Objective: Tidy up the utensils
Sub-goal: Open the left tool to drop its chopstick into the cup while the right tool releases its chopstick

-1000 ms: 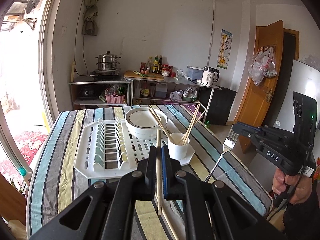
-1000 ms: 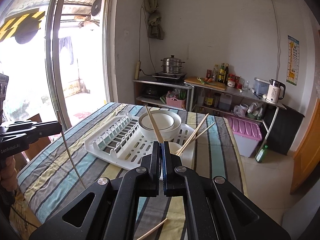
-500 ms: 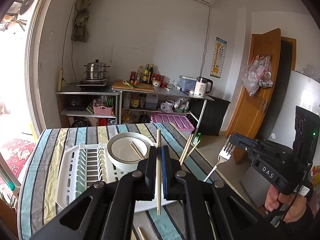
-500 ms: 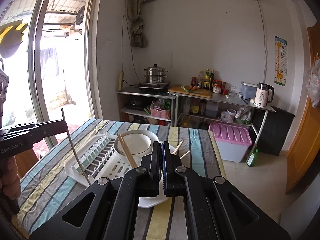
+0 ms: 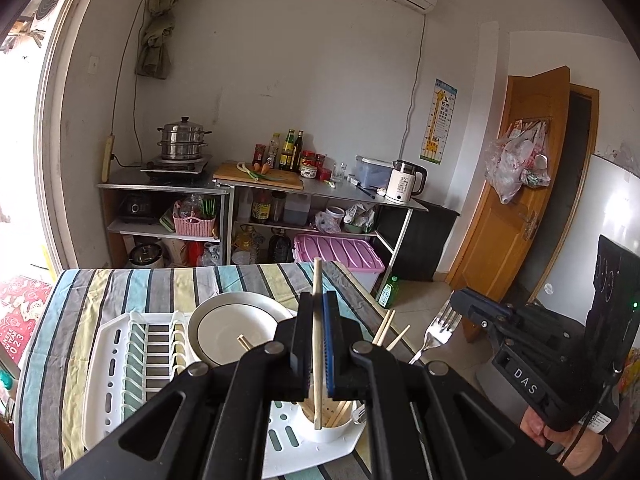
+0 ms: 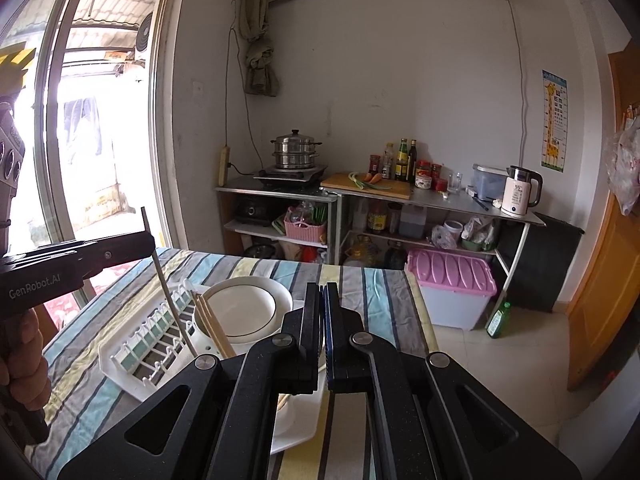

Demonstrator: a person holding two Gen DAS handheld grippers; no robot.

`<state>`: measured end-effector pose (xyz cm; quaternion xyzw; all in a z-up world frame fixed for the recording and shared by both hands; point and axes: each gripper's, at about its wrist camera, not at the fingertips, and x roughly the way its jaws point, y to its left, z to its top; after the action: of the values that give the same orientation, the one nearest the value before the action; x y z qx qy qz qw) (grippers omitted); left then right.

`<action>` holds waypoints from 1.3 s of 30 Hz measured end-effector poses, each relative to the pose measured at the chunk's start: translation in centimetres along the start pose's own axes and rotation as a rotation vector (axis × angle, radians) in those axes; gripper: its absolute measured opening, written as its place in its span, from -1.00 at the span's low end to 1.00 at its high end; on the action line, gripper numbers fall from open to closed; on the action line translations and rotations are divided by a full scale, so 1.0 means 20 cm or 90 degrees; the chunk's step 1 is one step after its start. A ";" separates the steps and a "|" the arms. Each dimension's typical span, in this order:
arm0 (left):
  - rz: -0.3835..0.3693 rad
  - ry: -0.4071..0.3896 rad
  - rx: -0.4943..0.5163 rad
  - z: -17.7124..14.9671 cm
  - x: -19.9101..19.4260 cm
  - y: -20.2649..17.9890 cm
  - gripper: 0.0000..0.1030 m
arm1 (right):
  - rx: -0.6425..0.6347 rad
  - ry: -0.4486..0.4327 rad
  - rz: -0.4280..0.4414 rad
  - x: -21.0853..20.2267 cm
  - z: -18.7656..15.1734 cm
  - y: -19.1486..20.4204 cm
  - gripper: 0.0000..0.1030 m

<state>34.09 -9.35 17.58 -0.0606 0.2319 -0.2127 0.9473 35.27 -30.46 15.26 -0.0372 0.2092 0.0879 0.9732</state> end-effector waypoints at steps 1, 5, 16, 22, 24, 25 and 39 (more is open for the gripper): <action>-0.002 0.001 -0.002 0.00 0.02 0.00 -0.90 | 0.001 0.003 0.000 0.02 0.00 0.00 -0.97; -0.001 0.009 -0.004 -0.01 0.10 0.00 -0.90 | 0.004 0.012 0.000 0.09 -0.02 -0.01 -0.97; 0.006 0.057 -0.011 -0.12 0.27 0.03 -0.90 | 0.012 0.052 0.016 0.23 -0.13 -0.02 -0.97; 0.021 0.087 -0.010 -0.18 0.33 0.04 -0.90 | 0.015 0.071 0.020 0.28 -0.18 0.00 -0.97; 0.023 0.084 -0.010 -0.19 0.33 0.05 -0.90 | 0.015 0.075 0.021 0.28 -0.19 0.00 -0.97; 0.022 0.085 -0.012 -0.19 0.33 0.05 -0.90 | 0.015 0.078 0.021 0.29 -0.20 0.00 -0.97; 0.045 0.096 -0.017 -0.21 0.31 0.09 -0.90 | 0.041 0.089 0.039 0.28 -0.23 -0.05 -0.76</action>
<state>37.78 -10.40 10.85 -0.0490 0.3072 -0.1801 0.9331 38.73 -31.14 8.86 -0.0055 0.2806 0.1078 0.9537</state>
